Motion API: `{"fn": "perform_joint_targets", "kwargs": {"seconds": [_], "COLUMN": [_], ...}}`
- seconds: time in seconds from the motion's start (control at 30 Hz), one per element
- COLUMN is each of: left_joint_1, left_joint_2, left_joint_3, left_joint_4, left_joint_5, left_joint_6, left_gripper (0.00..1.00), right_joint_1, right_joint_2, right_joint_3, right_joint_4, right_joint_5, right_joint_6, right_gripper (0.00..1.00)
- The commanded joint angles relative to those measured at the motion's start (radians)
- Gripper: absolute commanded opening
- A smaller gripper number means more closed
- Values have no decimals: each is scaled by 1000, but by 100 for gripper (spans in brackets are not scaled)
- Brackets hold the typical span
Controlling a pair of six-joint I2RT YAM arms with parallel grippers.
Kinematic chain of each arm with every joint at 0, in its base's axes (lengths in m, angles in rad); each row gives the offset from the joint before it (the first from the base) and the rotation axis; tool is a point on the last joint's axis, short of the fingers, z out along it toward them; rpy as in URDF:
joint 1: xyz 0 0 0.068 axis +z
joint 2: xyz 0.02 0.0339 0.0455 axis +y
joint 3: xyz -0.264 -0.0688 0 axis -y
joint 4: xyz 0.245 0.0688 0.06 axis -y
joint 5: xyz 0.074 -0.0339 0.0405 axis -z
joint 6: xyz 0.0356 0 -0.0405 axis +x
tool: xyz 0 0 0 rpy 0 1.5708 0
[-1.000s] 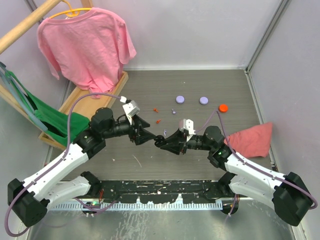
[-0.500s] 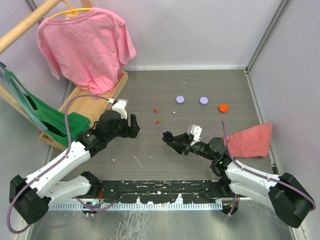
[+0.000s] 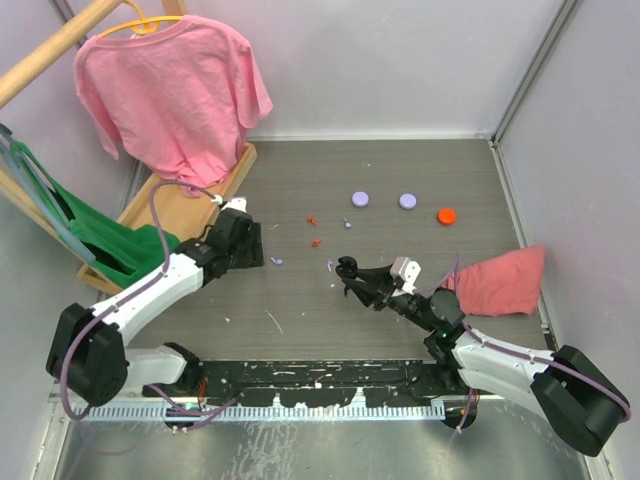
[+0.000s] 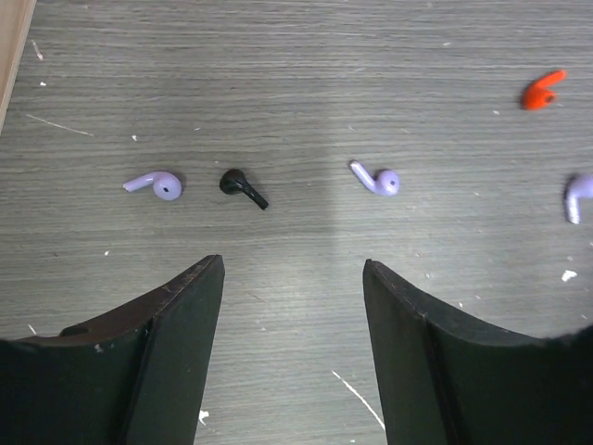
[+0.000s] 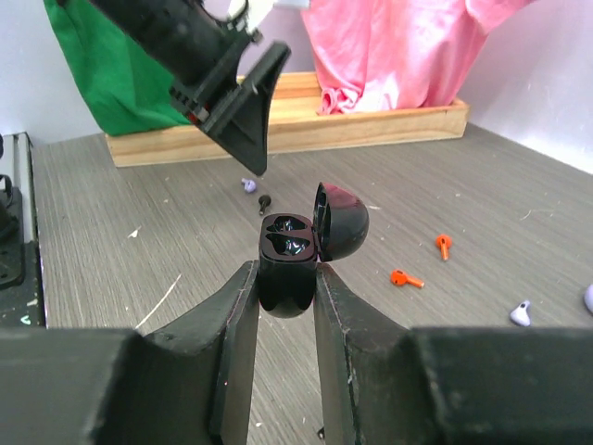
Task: Insert the wireless bluetooth earbuds into the charging case
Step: Pick up the earbud from the center of the board.
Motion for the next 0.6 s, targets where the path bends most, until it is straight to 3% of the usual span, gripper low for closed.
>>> {"fn": "perform_joint_targets", "kwargs": {"seconds": [0.0, 0.4, 0.57], "left_joint_1": [56, 159, 194], "left_joint_2": [85, 265, 317], "left_joint_3": [44, 92, 96], "left_joint_4": [50, 94, 112], "left_joint_5": [19, 126, 154], "left_joint_6": [-21, -17, -20], "left_gripper": [62, 54, 46], "right_joint_1": [3, 3, 2], "right_joint_2": [-47, -55, -54], "right_joint_3": [-11, -14, -13], "right_joint_4": [119, 114, 112], "right_joint_5": [27, 21, 19], "right_joint_6": [-8, -10, -9], "right_gripper": [1, 1, 1]}}
